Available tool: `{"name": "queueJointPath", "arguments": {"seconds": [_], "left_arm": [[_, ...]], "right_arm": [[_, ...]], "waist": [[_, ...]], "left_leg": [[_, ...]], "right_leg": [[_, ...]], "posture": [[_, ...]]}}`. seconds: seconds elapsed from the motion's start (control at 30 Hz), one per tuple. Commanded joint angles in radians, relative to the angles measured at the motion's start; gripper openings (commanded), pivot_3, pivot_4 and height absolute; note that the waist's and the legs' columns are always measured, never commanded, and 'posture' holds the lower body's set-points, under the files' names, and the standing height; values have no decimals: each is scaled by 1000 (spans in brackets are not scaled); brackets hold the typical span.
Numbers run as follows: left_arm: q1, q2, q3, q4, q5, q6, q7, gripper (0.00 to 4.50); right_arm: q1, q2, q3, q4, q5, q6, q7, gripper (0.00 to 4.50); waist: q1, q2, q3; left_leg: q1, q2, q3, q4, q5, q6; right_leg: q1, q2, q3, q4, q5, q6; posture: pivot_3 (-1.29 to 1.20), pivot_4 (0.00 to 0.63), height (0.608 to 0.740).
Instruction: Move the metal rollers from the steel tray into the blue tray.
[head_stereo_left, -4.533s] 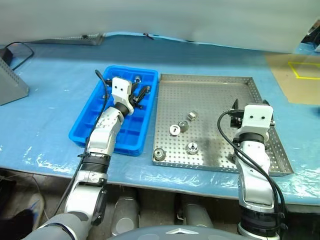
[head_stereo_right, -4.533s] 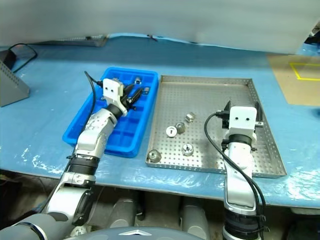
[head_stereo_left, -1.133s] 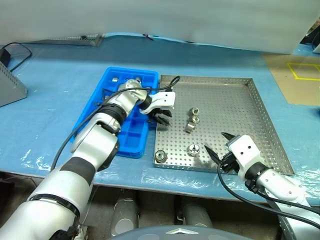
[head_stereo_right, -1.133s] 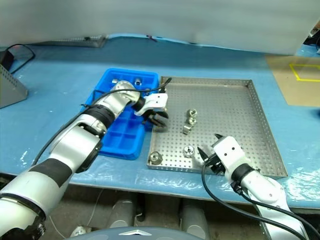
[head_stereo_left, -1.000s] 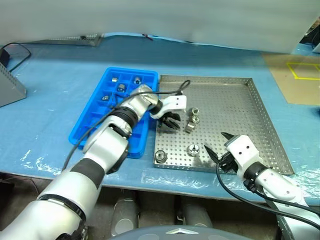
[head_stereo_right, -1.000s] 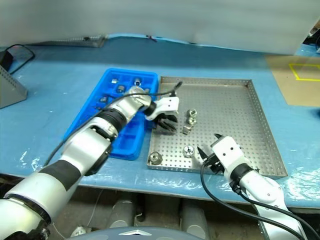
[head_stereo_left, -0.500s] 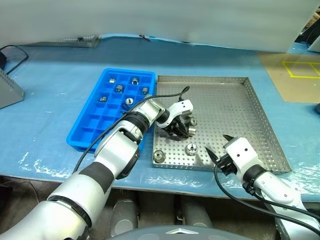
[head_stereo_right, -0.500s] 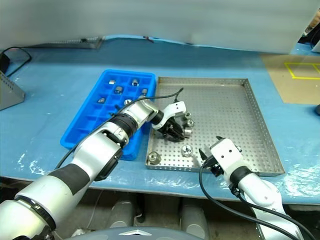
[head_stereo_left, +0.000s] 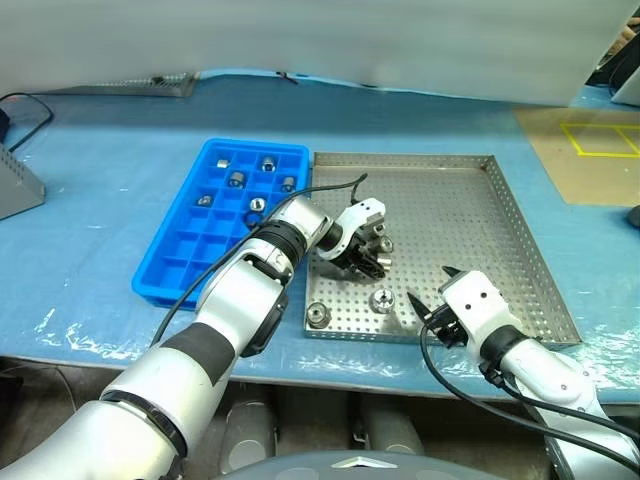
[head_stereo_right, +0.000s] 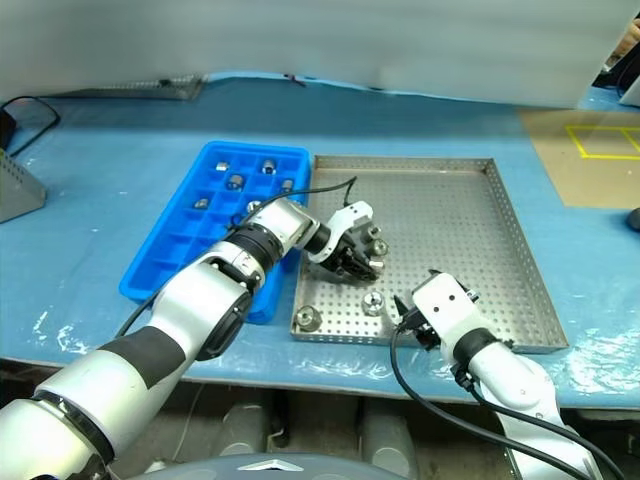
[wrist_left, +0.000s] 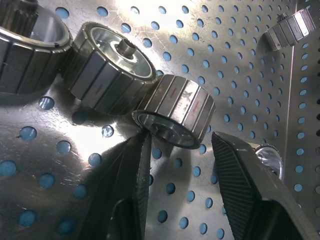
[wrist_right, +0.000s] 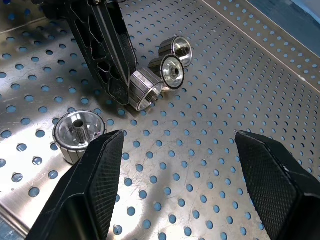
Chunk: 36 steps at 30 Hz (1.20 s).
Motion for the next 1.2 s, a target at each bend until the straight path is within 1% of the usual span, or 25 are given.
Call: {"name": "queueJointPath", "arguments": {"seconds": [0.03, 0.13, 0.17, 0.23, 0.3, 0.33, 0.37, 0.4, 0.53, 0.67, 0.73, 0.77, 0.9, 1.1, 1.2], "left_arm": [[-13, 1, 19, -10, -6, 37, 67, 2021], [-29, -7, 50, -22, -37, 84, 71, 2021], [-34, -7, 49, -34, -44, 91, 47, 2021], [-37, -2, 45, -54, -52, 90, 18, 2021], [-37, 2, 44, -59, -53, 92, 15, 2021], [-35, 3, 46, -58, -54, 94, 20, 2021], [-31, 2, 49, -60, -53, 88, 33, 2021], [-27, 2, 50, -61, -53, 84, 42, 2021], [-2, -4, 36, -66, -40, 67, 75, 2021], [13, -11, 35, -83, -44, 57, 95, 2021], [18, -12, 44, -92, -52, 47, 108, 1657], [20, -11, 42, -97, -53, 43, 101, 1387], [28, -9, 24, -113, -45, 50, 94, 63], [36, -6, 24, -115, -51, 59, 83, 20], [31, 16, 15, -135, -61, 60, 1, 20]], "right_arm": [[-11, -4, 11, -55, -23, 9, -10, 3668], [-1, -8, 30, -56, -39, 10, -10, 3668], [-2, -6, 33, -60, -43, 14, -10, 3668], [-9, -4, 32, -67, -44, 24, -9, 3668], [-14, -4, 30, -69, -45, 31, -8, 3668], [-16, -5, 31, -69, -47, 33, -7, 3668], [-17, -10, 34, -68, -51, 34, -6, 3668], [-18, -13, 36, -67, -54, 35, -5, 3668], [-17, -19, 41, -63, -64, 33, -4, 3668], [-15, -18, 41, -63, -69, 33, -3, 3668], [-15, -16, 42, -64, -73, 33, -3, 3668], [-14, -16, 43, -64, -75, 34, -4, 3668], [-5, -15, 53, -66, -85, 33, -9, 3668], [4, -13, 64, -53, -99, 20, -11, 3668], [17, -12, 63, -31, -104, -4, -11, 3668]], "waist": [[0, 0, 0], [0, 0, 0], [0, 0, 0], [-1, 0, 0], [-1, 0, 0], [-1, 0, 0], [-1, 0, 0], [-1, 0, 0], [-1, 0, 0], [-1, 0, 0], [-1, 0, 0], [-1, 0, 0], [-1, 0, 0], [-2, 0, 0], [-2, 0, 0]], "left_leg": [[0, 0, 0, 0, 0, 0], [-1, 0, 0, 1, 0, 0], [-1, 0, 0, 1, 0, 0], [-1, 0, 0, 1, 0, 0], [-3, 0, 0, 1, 0, 0], [-4, 0, 0, 1, 0, 0], [-5, 0, 0, 1, 0, 0], [-6, 0, 0, 1, 0, 0], [-13, 0, 0, 1, 0, 1], [-13, 0, 1, 1, -1, 1], [-13, 0, 1, 2, -1, 1], [-13, 0, 1, 2, -1, 1], [-13, 1, 1, 3, -1, 1], [-13, 1, 1, 2, -1, 1], [-13, 1, 1, 2, -1, 1]], "right_leg": [[0, 0, 0, 0, 0, 0], [-1, 0, 0, 0, 0, 0], [-1, 0, 0, 0, 0, 1], [-2, 0, 0, 0, -4, 7], [-4, 0, 0, 0, -4, 7], [-5, 0, 0, 0, -4, 7], [-6, 0, 0, 0, -1, 1], [-7, 0, 0, 0, 0, 1], [-12, 0, 0, 0, 0, 0], [-12, 0, 0, 0, 0, 0], [-11, 0, 0, 0, 0, 0], [-11, 0, 0, 0, 0, 0], [-11, 0, 0, 1, 0, 0], [-12, 0, 0, 1, 0, 0], [-12, 0, 0, 1, 0, 0]], "posture": [[-363, 150, 740], [-363, 150, 740], [-364, 150, 740], [-366, 150, 740], [-366, 150, 740], [-366, 150, 740], [-366, 150, 740], [-366, 150, 740], [-367, 150, 740], [-368, 150, 740], [-370, 150, 740], [-370, 150, 740], [-372, 150, 740], [-372, 150, 740], [-371, 150, 740]]}}
